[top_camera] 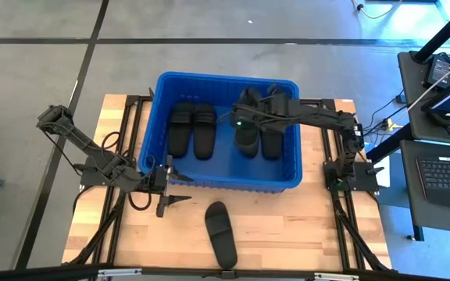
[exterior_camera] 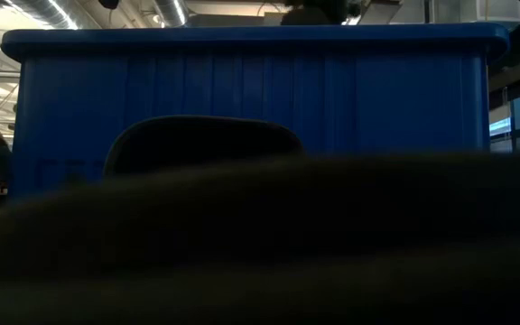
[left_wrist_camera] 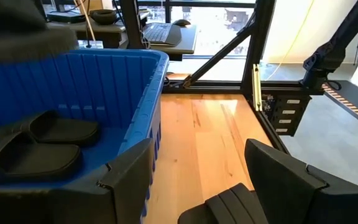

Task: Pick and place slides into bin
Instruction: Put the black slide into the blue bin

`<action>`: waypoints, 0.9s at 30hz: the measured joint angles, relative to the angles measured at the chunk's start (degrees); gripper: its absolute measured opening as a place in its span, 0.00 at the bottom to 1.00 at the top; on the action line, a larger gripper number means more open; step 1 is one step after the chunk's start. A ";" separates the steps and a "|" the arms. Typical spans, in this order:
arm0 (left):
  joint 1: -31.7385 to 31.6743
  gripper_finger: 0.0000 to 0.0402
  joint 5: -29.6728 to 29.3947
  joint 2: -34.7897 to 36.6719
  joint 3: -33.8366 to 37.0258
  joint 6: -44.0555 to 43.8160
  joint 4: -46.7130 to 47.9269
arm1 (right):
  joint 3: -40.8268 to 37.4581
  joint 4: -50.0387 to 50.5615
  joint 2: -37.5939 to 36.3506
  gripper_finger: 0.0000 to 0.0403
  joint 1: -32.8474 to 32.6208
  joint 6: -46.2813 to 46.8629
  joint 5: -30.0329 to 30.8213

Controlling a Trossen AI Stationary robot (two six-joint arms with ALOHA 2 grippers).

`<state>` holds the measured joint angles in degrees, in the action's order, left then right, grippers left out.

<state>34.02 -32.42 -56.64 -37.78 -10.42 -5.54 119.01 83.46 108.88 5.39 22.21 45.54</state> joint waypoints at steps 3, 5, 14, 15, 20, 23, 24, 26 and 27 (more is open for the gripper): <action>0.00 0.62 -0.02 0.00 0.00 0.02 0.02 | -4.11 -2.89 0.00 0.04 0.43 0.10 -1.20; 0.00 0.62 -0.02 0.00 0.00 0.02 0.03 | -6.27 -4.55 0.00 0.04 0.72 0.93 -2.82; -0.02 0.62 -0.48 0.00 0.00 0.05 0.07 | -12.58 -5.21 -0.04 0.04 0.56 6.84 -4.82; -0.02 0.62 -0.87 0.00 0.00 0.07 0.07 | -13.62 -5.24 -0.05 0.04 0.34 7.21 -4.66; -0.02 0.62 -3.62 0.00 0.00 2.11 0.47 | -19.94 -5.51 -0.07 0.05 -0.44 4.76 -3.14; -0.02 0.62 -4.86 0.00 0.00 2.23 0.61 | -23.95 -5.85 -0.07 0.04 -0.84 4.58 -3.14; -0.02 0.62 -5.20 0.00 0.00 2.21 0.61 | -25.17 -6.36 -0.07 0.04 -1.04 4.50 -3.15; -0.02 0.62 -5.68 0.00 0.00 2.21 0.63 | -27.45 -8.62 -0.07 0.04 -1.50 3.50 -3.05; -0.02 0.62 -5.76 0.00 0.00 2.20 0.63 | -28.57 -9.93 -0.07 0.04 -1.76 2.49 -2.99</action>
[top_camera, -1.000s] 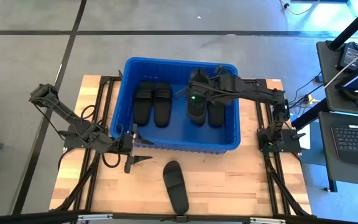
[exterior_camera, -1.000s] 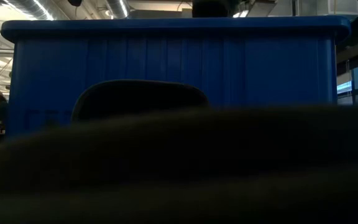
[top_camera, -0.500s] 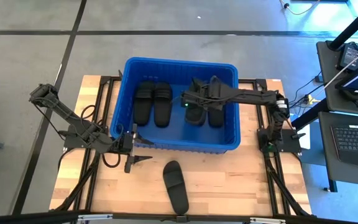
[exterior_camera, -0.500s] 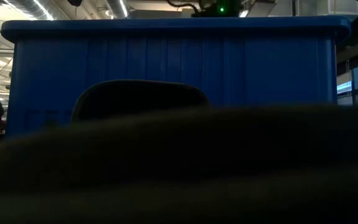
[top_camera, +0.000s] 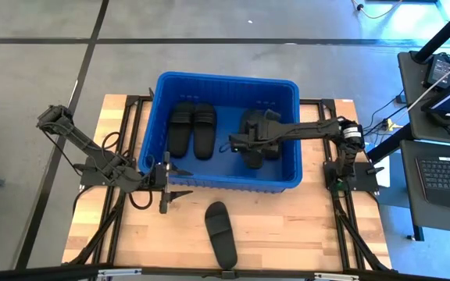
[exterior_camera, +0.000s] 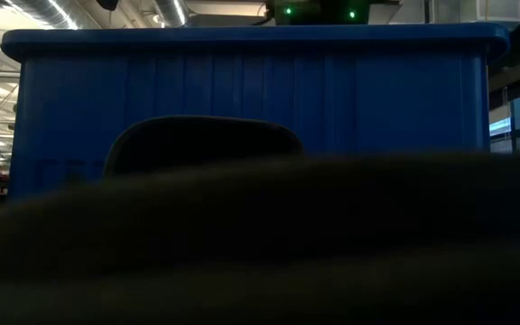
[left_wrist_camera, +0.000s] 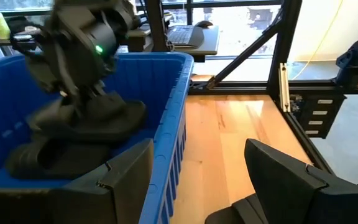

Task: Pick and place slides into bin
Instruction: Put the black slide into the blue bin

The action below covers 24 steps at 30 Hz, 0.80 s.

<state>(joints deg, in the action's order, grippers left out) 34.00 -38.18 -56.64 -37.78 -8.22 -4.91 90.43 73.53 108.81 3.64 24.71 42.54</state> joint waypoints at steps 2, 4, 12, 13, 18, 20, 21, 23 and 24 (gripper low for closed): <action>0.00 0.62 -0.29 0.00 0.00 -0.01 0.17 | -1.93 -1.88 0.00 0.04 -0.56 -2.72 -0.06; 0.00 0.62 -0.32 0.00 0.00 -0.04 0.35 | -3.75 -3.41 0.00 0.04 -1.00 -4.57 -0.06; 0.00 0.62 -3.44 0.02 0.00 -0.17 3.09 | -9.97 -5.40 -1.13 0.04 -2.59 -5.83 -1.92; 0.00 0.62 -4.39 0.02 0.00 -0.17 3.11 | -11.00 -6.44 -1.69 0.04 -2.85 -6.03 -2.39; 0.00 0.62 -7.72 0.02 0.00 -0.17 3.02 | -16.80 -12.92 -5.58 0.04 -3.61 -6.99 -4.93; -0.02 0.62 -7.95 0.02 0.00 -0.17 3.04 | -18.59 -13.65 -6.77 0.04 -3.63 -7.11 -4.87; -0.01 0.62 -7.99 0.02 0.00 -0.17 3.02 | -19.40 -13.70 -7.24 0.04 -3.59 -7.14 -4.87; 0.00 0.62 -8.03 0.02 0.00 -0.17 3.03 | -20.85 -13.87 -8.07 0.04 -3.43 -7.24 -4.92; -0.02 0.62 -8.04 0.02 0.00 -0.19 2.99 | -21.59 -13.99 -8.44 0.04 -3.40 -7.39 -5.05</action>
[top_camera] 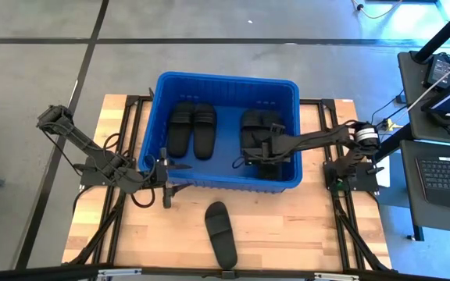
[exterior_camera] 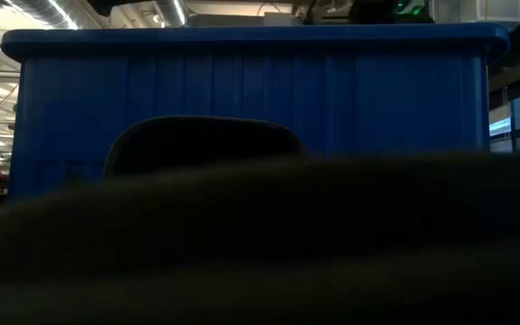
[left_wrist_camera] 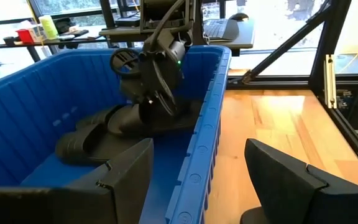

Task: Pick and place slides into bin
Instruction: Put the black slide into the blue bin

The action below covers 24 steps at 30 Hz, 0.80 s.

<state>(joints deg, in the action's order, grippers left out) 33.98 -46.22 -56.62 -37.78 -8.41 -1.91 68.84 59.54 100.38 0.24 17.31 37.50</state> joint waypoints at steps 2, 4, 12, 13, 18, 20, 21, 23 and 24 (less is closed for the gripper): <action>0.02 0.62 -0.04 0.00 0.00 -0.04 0.00 | -1.11 -0.05 -0.18 0.04 0.01 -0.54 -0.16; 0.02 0.62 -0.04 0.00 0.01 -0.06 -0.01 | -2.07 -0.32 -0.18 0.04 0.01 -1.08 -0.24; 0.02 0.62 -0.11 0.00 0.00 -0.13 -0.02 | -6.38 -2.54 -0.22 0.06 -0.01 -1.15 -2.37; 0.02 0.62 -0.32 0.00 0.00 -0.12 -0.02 | -6.62 -2.48 -0.20 0.06 -0.03 -1.15 -2.49; 0.00 0.62 -1.29 0.00 0.00 -0.02 -0.02 | -6.97 -2.02 -0.20 0.08 -0.03 -0.72 -2.54; 0.02 0.62 -1.28 0.00 0.00 0.00 -0.02 | -6.71 -1.90 -0.18 0.09 -0.01 0.57 -2.84; 0.02 0.62 -1.29 0.00 0.00 -0.02 -0.02 | -6.53 -1.82 -0.15 0.10 0.02 0.96 -3.04; 0.00 0.62 -1.29 0.00 0.00 -0.02 -0.02 | -6.02 -1.70 -0.09 0.12 0.03 1.28 -3.34; 0.01 0.62 -1.29 0.00 0.00 -0.01 -0.02 | -5.70 -1.63 -0.09 0.14 0.04 1.00 -3.95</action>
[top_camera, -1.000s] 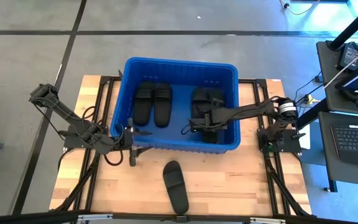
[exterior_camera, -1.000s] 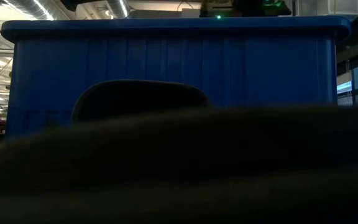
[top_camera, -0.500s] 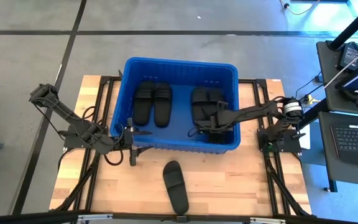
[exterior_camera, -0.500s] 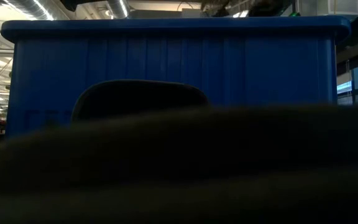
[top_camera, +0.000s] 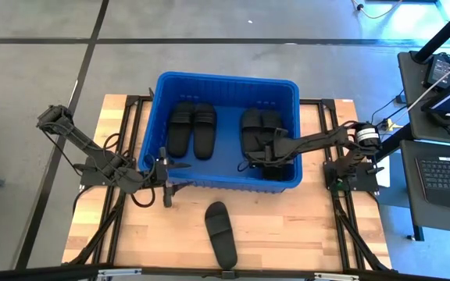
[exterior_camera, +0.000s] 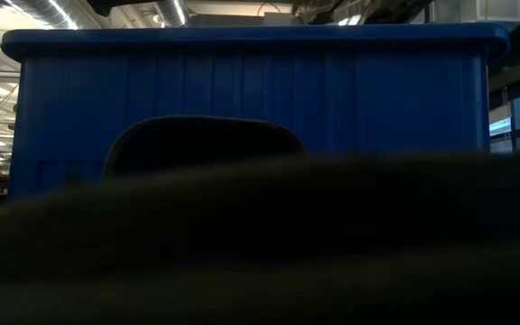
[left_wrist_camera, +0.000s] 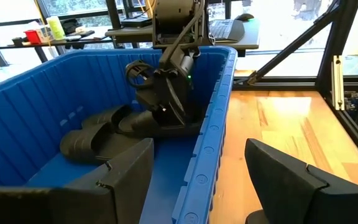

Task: Pick and place slides into bin
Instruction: Put the black slide into the blue bin

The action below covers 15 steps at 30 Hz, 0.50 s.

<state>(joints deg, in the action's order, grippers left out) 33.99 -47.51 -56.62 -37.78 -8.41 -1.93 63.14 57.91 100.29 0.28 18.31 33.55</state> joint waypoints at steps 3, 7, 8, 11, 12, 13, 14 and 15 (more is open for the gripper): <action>0.00 0.62 0.00 0.00 0.00 -0.04 0.00 | 0.92 0.34 0.00 0.20 0.06 -0.75 -2.49; 0.01 0.62 0.00 0.00 0.00 -0.06 -0.02 | 1.35 0.42 0.02 0.22 0.05 -1.35 -3.74; 0.01 0.62 0.00 0.00 0.00 -0.06 -0.05 | 1.35 0.40 0.02 0.22 0.10 -1.78 -4.36; -0.01 0.62 0.00 0.00 0.00 -0.09 -0.26 | 1.42 0.28 0.02 0.23 0.11 -1.82 -5.76; 0.01 0.62 0.00 0.00 0.00 -0.08 -0.24 | 1.42 0.28 0.02 0.25 0.11 -1.84 -5.88; 0.00 0.62 0.00 0.00 0.00 -0.08 -0.24 | 1.42 0.28 0.02 0.26 0.11 -1.88 -5.99; 0.01 0.62 0.00 0.00 0.00 -0.10 -0.24 | 1.44 0.28 0.02 0.28 0.11 -2.01 -6.10; 0.00 0.62 0.00 0.00 0.00 -0.10 -0.24 | 1.44 0.28 0.02 0.31 0.11 -2.17 -6.26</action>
<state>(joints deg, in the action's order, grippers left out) 33.99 -47.51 -56.62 -37.78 -8.51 -2.17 64.58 58.19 100.31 0.38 16.14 27.29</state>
